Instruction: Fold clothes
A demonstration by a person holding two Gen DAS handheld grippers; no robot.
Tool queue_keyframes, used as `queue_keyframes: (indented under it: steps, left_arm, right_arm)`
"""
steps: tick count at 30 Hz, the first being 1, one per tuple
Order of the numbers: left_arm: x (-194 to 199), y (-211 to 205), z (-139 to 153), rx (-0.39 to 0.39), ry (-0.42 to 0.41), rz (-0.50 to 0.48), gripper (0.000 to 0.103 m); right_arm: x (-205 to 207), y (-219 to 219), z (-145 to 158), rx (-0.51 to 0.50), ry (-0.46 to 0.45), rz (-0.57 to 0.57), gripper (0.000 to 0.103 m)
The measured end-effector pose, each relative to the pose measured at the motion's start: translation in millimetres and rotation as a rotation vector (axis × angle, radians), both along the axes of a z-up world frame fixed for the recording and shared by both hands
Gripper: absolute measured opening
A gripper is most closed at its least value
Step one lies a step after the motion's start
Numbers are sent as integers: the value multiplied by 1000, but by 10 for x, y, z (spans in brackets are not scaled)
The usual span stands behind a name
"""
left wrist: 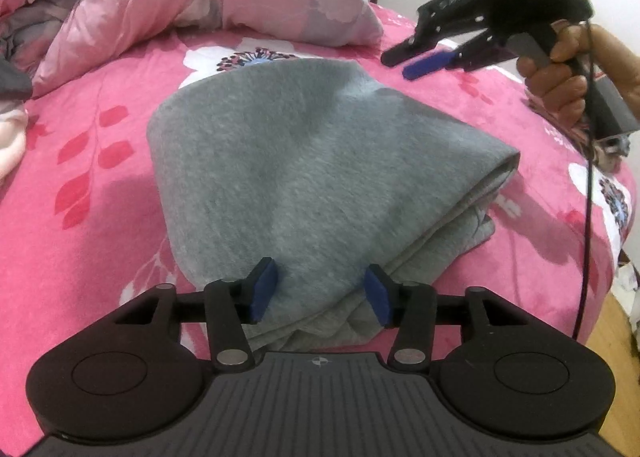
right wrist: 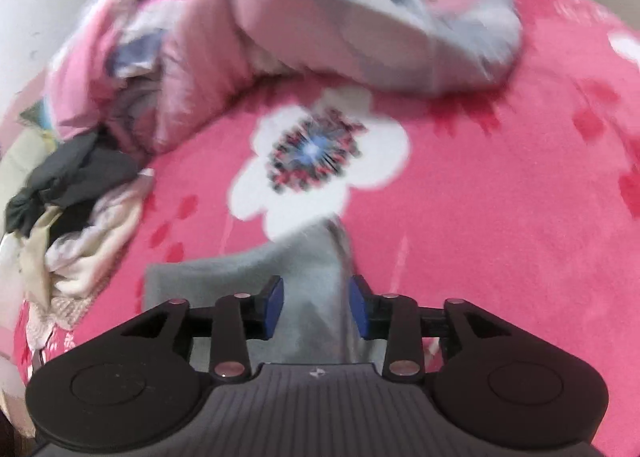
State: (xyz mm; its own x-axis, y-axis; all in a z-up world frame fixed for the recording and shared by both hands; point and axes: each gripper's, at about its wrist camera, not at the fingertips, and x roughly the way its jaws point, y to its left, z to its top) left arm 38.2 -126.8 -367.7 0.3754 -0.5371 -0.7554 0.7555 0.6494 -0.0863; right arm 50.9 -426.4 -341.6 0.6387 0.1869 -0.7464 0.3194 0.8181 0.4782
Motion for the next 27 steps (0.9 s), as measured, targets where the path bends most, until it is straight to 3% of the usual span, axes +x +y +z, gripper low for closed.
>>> queue_keyframes:
  steps: [2,4,8,10,15,17,24,27]
  left_arm:
    - [-28,-16,-6,12,-8,-7,55]
    - [-35,-36,-13,25,-9,-8,56]
    - [-16,-79,-14,49,3,-9,59]
    - [-14,-108,-16,65,5,-12,62]
    - [-76,-162,-37,99,-19,4,64]
    - [-105,-181,-39,110,-35,19,64]
    - [-49,-170,71,139,-56,127,63]
    - [-22,-187,64,154,-61,135,62]
  right_arm:
    - [12,-66,-174,69,79,-18,54]
    - [2,-90,-314,116,136,-26,56]
    - [3,-45,-421,187,121,30,55]
    - [47,-27,-434,197,109,52,49]
    - [57,-13,-351,177,48,85,28]
    - [37,15,-245,161,-8,111,24]
    - [245,207,169,124,-229,264,21]
    - [358,208,131,119,-273,281,21]
